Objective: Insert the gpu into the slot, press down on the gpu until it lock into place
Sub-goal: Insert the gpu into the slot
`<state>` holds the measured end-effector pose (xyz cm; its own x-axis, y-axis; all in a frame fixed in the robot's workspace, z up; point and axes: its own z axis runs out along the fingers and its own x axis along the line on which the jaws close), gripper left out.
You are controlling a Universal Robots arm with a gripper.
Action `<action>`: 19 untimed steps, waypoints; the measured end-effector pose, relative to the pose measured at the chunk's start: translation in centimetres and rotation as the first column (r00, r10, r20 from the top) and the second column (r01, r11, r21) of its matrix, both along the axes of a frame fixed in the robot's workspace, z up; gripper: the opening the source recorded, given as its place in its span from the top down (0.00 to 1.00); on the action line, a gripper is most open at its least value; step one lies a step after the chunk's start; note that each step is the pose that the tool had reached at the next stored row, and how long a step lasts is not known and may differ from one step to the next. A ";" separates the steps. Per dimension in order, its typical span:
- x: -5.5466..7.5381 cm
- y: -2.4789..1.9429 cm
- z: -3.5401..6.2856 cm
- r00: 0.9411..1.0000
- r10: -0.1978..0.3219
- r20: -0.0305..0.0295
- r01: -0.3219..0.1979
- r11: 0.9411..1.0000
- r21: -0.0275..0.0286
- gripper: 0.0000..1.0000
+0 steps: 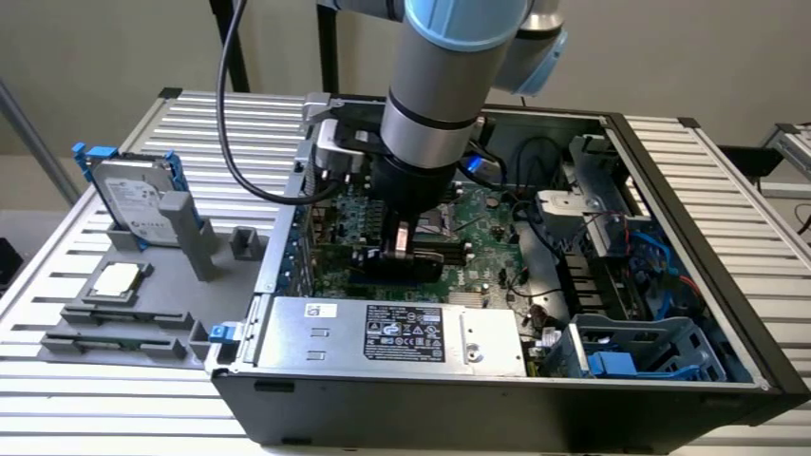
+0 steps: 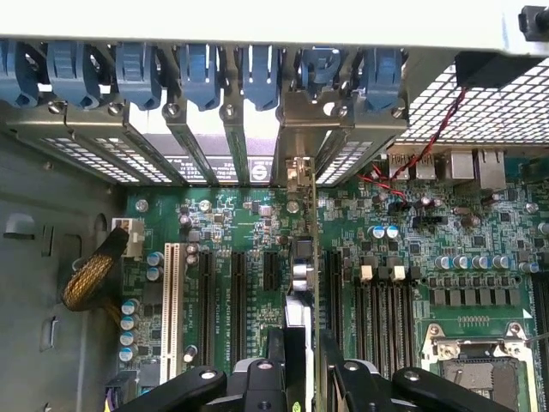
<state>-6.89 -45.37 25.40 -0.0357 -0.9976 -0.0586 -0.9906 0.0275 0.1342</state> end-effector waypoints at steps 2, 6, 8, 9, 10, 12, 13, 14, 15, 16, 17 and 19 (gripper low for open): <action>0.1 0.00 -0.06 1.000 0.000 -0.003 0.000 1.000 0.000 0.73; 0.2 -0.01 -0.21 1.000 0.001 -0.007 -0.001 1.000 0.000 0.73; 0.2 -0.01 -0.34 1.000 0.001 -0.008 -0.001 1.000 0.000 0.73; 0.2 -0.02 -0.41 1.000 0.002 -0.008 -0.002 1.000 0.000 0.73; 0.3 -0.03 -0.48 1.000 0.002 -0.009 -0.002 1.000 0.000 0.73; 0.3 -0.04 -0.59 1.000 0.002 -0.009 -0.002 1.000 -0.001 0.73; 0.3 -0.05 -0.64 1.000 0.002 -0.010 -0.002 1.000 -0.001 0.73; 0.3 -0.05 -0.73 1.000 0.002 -0.010 -0.002 1.000 -0.001 0.73; 0.3 -0.05 -0.80 1.000 0.003 -0.010 -0.003 1.000 0.000 0.73; 0.3 -0.04 -0.81 1.000 0.003 -0.010 -0.003 1.000 0.000 0.73; 0.3 -0.04 -0.81 1.000 0.003 -0.010 -0.003 1.000 0.000 0.73; 0.3 -0.04 -0.79 1.000 0.003 -0.010 -0.003 1.000 0.000 0.73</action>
<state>-6.62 -45.41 24.60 -0.0335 -0.9977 -0.0581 -0.9892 0.0248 0.1445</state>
